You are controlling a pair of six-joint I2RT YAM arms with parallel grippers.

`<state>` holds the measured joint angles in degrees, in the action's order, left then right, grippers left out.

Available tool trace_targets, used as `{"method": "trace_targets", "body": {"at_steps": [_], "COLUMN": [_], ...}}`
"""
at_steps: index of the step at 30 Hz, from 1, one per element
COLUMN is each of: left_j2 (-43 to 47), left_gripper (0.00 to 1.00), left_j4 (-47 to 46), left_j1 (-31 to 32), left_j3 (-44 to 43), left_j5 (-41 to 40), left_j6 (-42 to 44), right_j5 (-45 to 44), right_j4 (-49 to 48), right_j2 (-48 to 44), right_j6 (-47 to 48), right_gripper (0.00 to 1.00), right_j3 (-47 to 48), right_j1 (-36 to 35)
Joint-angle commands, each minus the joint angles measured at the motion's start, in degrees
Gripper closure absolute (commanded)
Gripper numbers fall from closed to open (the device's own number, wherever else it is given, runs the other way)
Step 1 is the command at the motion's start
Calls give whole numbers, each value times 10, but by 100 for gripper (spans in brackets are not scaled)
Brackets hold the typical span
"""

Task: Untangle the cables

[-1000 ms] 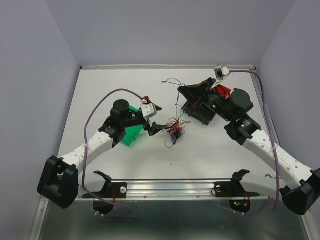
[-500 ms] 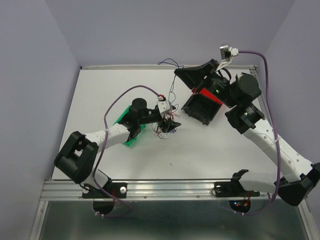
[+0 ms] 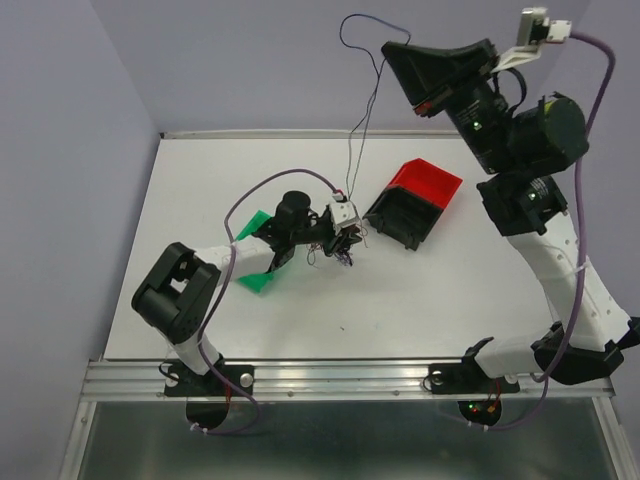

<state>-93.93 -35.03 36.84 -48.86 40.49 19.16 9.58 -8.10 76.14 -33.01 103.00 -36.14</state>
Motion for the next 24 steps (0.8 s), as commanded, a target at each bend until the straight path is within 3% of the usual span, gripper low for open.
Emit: {"method": "trace_targets", "body": {"at_steps": [1, 7, 11, 15, 20, 24], "left_j2": [-24, -70, -68, -26, 10, 49], "left_gripper": [66, 62, 59, 57, 47, 51], "left_j4": [55, 94, 96, 97, 139, 172], "left_j1": [9, 24, 24, 24, 24, 19], "left_j3": [-20, -47, -51, -40, -40, -40], "left_j5": [0, -25, -31, -24, -8, 33], "left_j6": [19, 30, 28, 33, 55, 76], "right_j5": [-83, -163, -175, -177, -258, -332], "right_j4": [-83, -74, -56, -55, -71, -55], "right_j2": [2, 42, 31, -41, -164, -239], "right_j6": [25, 64, 72, 75, 106, 103], "right_gripper": [100, 99, 99, 99, 99, 100], "right_j3": [138, 262, 248, 100, -136, -272], "right_j1": [-5, -5, -5, -4, -4, -5]}}
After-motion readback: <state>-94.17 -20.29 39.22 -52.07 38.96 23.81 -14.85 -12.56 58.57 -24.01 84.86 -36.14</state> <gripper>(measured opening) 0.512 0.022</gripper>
